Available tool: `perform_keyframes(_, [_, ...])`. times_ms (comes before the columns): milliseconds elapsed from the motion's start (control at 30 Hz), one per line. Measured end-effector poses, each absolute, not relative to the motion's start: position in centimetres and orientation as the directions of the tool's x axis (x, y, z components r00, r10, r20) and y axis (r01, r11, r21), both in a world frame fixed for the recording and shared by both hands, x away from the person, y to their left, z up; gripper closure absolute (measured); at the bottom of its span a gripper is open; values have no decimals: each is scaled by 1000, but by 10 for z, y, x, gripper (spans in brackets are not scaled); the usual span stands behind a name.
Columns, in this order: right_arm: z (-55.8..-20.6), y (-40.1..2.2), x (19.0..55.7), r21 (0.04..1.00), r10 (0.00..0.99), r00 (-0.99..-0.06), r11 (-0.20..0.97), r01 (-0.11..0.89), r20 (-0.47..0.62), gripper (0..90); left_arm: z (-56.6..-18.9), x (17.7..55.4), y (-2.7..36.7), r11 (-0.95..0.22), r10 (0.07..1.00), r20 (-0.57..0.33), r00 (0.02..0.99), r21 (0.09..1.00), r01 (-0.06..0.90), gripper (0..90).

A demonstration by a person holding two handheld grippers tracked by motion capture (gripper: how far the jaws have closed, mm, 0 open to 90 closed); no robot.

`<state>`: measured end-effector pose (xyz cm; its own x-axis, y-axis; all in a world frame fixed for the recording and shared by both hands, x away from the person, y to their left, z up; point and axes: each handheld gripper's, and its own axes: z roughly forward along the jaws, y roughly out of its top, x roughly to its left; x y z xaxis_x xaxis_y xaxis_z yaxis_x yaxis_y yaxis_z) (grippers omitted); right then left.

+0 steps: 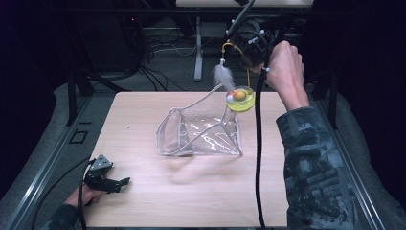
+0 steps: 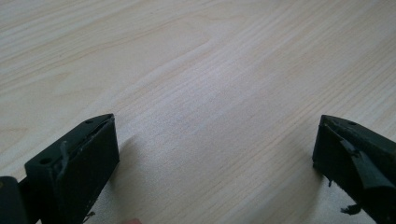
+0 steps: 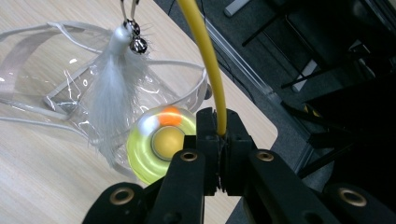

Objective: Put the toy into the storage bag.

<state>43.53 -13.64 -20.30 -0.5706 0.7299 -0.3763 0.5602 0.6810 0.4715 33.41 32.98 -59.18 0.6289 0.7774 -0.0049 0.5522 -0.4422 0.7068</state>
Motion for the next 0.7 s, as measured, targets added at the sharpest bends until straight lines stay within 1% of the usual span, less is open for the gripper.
perform_keyframes(300, [-199,-114,434,472,704,-590,706,527,-395,881,-592,334,330,-443,777,-5,630,707,552,3])
perform_keyframes(700, [-201,-85,434,465,667,-632,738,489,-394,881,-592,334,330,-444,776,-4,631,706,551,3])
